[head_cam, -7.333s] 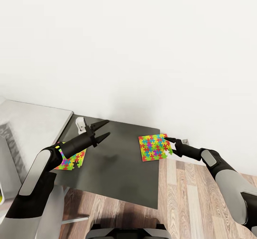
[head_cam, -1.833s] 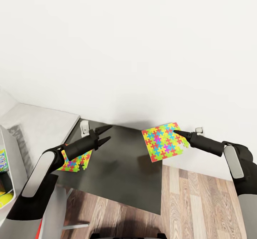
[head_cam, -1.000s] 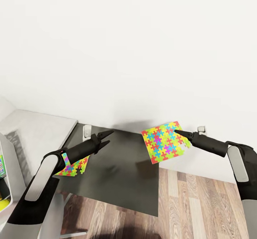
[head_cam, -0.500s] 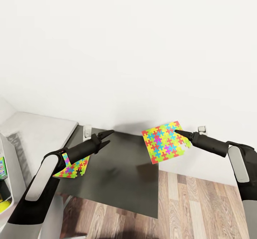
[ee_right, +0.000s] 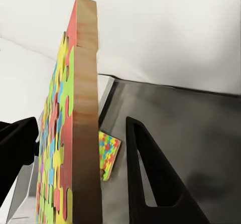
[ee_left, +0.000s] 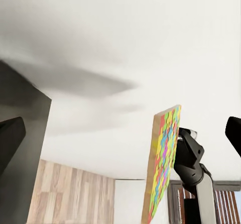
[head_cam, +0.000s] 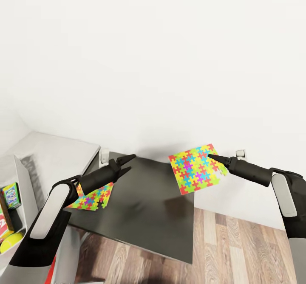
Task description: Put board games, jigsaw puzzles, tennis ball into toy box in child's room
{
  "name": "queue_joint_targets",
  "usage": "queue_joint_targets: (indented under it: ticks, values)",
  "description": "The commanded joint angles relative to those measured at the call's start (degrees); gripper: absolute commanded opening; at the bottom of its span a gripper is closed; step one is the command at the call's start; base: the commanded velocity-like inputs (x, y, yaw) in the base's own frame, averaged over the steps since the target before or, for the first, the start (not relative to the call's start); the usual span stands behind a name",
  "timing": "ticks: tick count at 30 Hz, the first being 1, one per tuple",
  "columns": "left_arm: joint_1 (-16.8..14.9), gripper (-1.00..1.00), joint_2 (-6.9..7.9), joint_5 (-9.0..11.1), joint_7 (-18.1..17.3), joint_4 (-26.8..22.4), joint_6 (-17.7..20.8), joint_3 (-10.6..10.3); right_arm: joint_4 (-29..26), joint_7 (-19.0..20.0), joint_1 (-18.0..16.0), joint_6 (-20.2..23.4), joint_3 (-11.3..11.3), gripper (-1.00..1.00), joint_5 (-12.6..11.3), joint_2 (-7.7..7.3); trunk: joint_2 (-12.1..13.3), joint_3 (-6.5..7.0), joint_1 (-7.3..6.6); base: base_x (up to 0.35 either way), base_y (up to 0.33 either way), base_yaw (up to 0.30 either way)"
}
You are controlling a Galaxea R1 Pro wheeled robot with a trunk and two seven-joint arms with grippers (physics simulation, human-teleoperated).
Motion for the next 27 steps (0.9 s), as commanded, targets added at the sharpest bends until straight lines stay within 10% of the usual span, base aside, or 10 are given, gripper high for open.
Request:
queue_joint_targets:
  ticks: [1, 27]
  values:
    - [-0.05, 1.00, 0.03, 0.55, 0.49, -0.03, 0.09, -0.05, -0.01, 0.37, -0.04, 0.17, -0.06, -1.00, 0.30, 0.00, -0.10, 0.00, 0.03, 0.000, 0.000, 0.161]
    - [-0.06, 1.00, 0.05, 0.52, -1.88, -0.13, 0.09, 0.06, -0.02, 0.37, -0.04, 0.17, 0.02, -1.00, 0.07, 0.00, -0.10, 2.05, 0.03, 0.000, 0.000, 0.194]
